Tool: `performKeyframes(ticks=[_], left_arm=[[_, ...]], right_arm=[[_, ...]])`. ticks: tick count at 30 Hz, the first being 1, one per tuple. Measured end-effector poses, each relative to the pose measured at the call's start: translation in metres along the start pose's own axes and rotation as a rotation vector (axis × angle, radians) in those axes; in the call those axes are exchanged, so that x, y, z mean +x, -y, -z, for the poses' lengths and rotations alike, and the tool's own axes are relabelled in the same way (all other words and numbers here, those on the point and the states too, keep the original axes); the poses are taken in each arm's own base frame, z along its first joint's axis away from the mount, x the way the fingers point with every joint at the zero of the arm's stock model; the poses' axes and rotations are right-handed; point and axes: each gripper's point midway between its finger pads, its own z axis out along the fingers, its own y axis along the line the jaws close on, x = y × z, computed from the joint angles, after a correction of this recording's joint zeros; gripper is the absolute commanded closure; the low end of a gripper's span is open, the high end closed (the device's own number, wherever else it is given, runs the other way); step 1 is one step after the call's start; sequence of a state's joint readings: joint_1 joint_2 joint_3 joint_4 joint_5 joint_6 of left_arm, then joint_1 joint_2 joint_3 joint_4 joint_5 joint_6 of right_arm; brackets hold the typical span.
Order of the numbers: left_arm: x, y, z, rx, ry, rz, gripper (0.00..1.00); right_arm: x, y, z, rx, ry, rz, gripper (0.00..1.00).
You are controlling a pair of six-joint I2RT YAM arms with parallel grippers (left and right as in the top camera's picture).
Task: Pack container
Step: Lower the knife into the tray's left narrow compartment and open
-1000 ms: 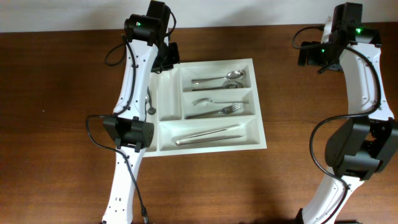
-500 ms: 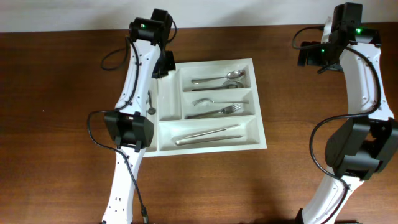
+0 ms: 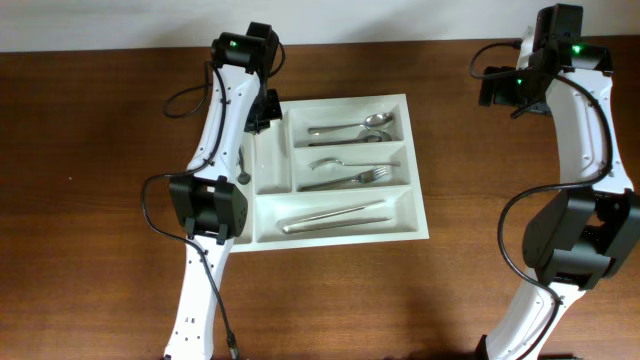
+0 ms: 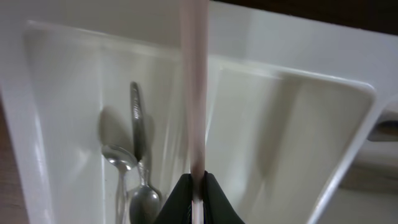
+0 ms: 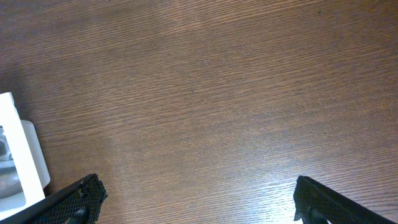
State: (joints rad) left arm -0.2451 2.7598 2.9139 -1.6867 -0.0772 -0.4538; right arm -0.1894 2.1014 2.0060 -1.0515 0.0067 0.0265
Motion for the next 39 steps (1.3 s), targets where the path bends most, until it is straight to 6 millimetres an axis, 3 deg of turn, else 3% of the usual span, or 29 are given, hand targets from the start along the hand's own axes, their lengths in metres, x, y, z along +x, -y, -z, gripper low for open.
performKeyframes(ticks=[15,29,35,39], left_arm=[[0.017,0.019,-0.008,0.109,-0.097,-0.048,0.98],[0.054,0.038,-0.034,0.147,-0.260,-0.093,0.98],[0.052,0.032,-0.036,0.123,-0.256,-0.093,0.78],[0.047,0.023,-0.037,0.101,-0.242,-0.086,0.71]], right_arm=[[0.000,0.000,0.000,0.000,0.000,0.000,0.01],[0.000,0.000,0.000,0.000,0.000,0.000,0.01],[0.000,0.000,0.000,0.000,0.000,0.001,0.01],[0.000,0.000,0.000,0.000,0.000,0.000,0.01]])
